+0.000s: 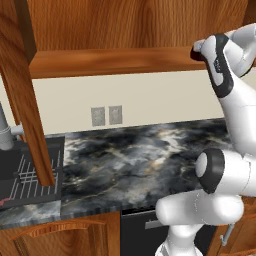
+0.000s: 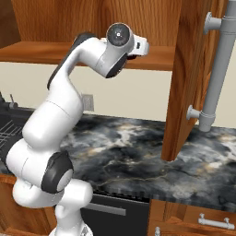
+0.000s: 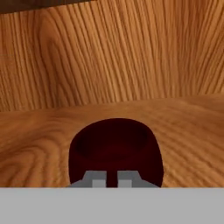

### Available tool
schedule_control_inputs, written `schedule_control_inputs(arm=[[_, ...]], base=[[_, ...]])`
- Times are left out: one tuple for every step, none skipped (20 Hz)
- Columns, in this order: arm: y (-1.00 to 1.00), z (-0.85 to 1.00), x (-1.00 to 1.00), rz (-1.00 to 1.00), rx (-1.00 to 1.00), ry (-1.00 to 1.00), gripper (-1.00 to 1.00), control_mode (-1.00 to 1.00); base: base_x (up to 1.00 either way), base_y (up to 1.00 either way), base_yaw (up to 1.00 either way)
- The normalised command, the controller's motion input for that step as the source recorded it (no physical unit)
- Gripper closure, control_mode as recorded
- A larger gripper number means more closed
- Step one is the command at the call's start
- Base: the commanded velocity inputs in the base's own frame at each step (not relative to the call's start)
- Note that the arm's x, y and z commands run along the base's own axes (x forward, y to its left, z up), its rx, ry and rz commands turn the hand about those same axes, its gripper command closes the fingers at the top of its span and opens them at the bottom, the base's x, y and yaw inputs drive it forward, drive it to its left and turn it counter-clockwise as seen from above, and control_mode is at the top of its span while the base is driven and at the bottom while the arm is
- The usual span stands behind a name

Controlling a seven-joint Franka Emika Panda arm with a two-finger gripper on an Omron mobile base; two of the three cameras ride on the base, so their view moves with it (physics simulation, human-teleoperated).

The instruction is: Open the cabinet directly in front. Then move the liquor and the mug to the dining counter with the candle on it.

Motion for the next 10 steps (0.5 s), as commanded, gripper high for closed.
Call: schedule_control_inputs(arm=[[0.00, -0.09, -1.00, 0.13, 0.00, -0.13, 1.00, -1.00], [0.11, -0.02, -1.00, 0.19, 0.00, -0.15, 1.00, -1.00], [0.22, 0.00, -1.00, 0.22, 0.00, -0.15, 1.00, -1.00], [0.35, 0.00, -1.00, 0.26, 0.00, -0.13, 1.00, -1.00], [0.44, 0.00, -1.00, 0.33, 0.00, -0.10, 1.00, -1.00], [0.46, 0.00, -1.00, 0.37, 0.00, -0.08, 1.00, -1.00], [0.52, -0.01, -1.00, 0.44, 0.00, -0.04, 1.00, -1.00], [0.56, -0.01, -1.00, 0.47, 0.00, -0.01, 1.00, -1.00], [0.60, 0.00, -1.00, 0.48, 0.00, 0.00, 1.00, -1.00], [0.61, 0.00, -1.00, 0.49, 0.00, 0.00, 1.00, -1.00]], base=[[0.00, 0.00, 0.00], [0.00, 0.00, 0.00], [0.00, 0.00, 0.00], [0.00, 0.00, 0.00], [0.00, 0.00, 0.00], [0.00, 0.00, 0.00], [0.00, 0.00, 0.00], [0.00, 0.00, 0.00], [0.00, 0.00, 0.00], [0.00, 0.00, 0.00]])
